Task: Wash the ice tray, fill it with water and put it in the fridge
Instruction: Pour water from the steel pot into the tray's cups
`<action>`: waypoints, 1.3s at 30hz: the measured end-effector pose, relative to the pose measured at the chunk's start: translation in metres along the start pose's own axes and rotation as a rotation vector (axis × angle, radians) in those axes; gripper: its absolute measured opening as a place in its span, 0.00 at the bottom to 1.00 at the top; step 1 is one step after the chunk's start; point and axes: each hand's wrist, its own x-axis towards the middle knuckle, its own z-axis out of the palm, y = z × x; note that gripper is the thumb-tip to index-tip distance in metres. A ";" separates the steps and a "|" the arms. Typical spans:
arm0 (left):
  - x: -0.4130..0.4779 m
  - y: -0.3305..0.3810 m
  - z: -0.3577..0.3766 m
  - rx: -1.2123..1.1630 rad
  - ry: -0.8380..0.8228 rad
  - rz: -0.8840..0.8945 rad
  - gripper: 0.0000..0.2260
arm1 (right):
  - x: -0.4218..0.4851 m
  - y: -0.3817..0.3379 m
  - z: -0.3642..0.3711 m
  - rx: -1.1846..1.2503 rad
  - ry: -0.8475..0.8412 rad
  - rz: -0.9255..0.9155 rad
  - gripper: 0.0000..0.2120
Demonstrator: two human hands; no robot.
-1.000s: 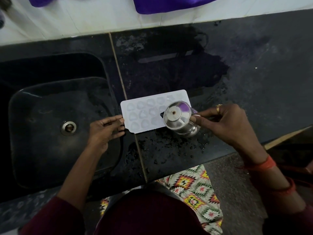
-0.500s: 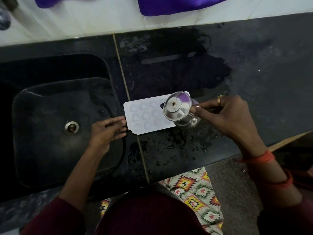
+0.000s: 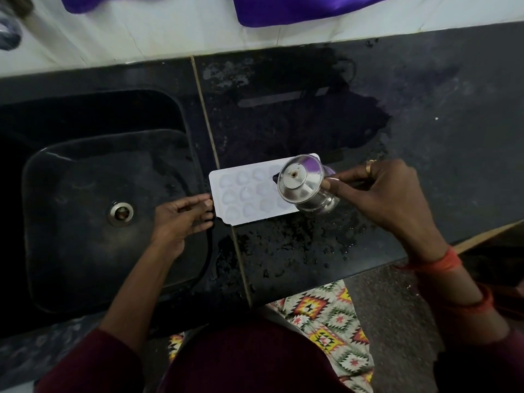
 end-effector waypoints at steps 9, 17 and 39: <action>0.001 -0.001 0.002 -0.008 -0.003 -0.014 0.07 | -0.001 0.000 0.000 -0.019 -0.008 0.004 0.13; -0.002 0.001 0.005 -0.013 -0.004 -0.010 0.06 | 0.002 0.002 -0.003 0.098 -0.006 0.024 0.13; -0.001 0.000 0.004 -0.011 -0.001 -0.010 0.06 | 0.028 0.000 0.012 0.010 0.070 0.037 0.16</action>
